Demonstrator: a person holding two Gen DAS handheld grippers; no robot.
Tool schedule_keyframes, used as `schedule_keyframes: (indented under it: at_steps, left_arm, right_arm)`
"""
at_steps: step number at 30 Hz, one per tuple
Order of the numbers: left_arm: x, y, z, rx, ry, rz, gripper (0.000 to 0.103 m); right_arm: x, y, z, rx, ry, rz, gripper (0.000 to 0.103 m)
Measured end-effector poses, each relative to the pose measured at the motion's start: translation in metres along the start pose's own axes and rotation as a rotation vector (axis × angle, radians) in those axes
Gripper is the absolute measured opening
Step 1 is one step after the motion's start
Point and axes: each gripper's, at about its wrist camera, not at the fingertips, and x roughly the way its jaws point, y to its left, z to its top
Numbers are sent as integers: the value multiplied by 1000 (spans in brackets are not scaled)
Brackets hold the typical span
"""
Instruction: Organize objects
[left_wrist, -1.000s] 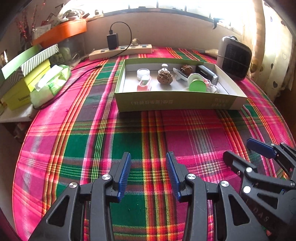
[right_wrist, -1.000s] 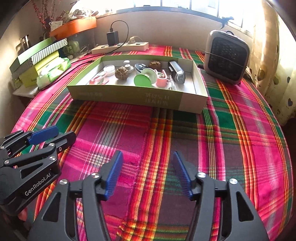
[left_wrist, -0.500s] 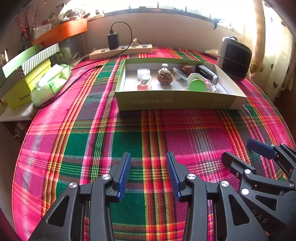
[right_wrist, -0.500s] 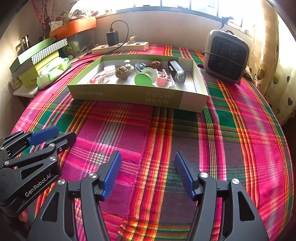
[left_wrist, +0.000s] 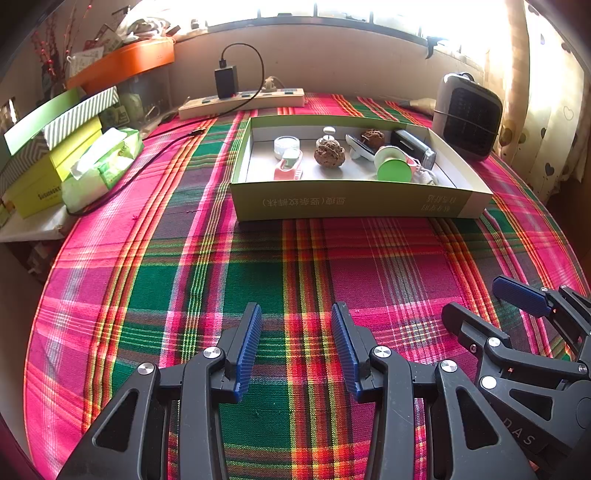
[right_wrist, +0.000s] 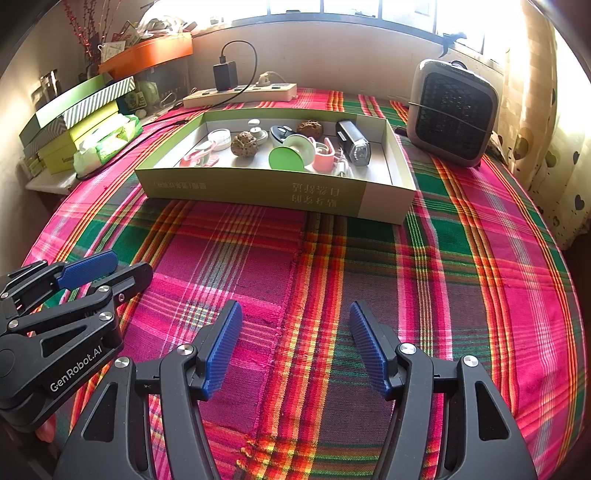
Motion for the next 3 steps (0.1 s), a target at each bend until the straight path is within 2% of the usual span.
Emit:
schedule_keyframes:
  at_steps: [3]
  left_arm:
    - [0,0,0,0,0,0,38]
  right_arm:
    - [0,0,0,0,0,0,62]
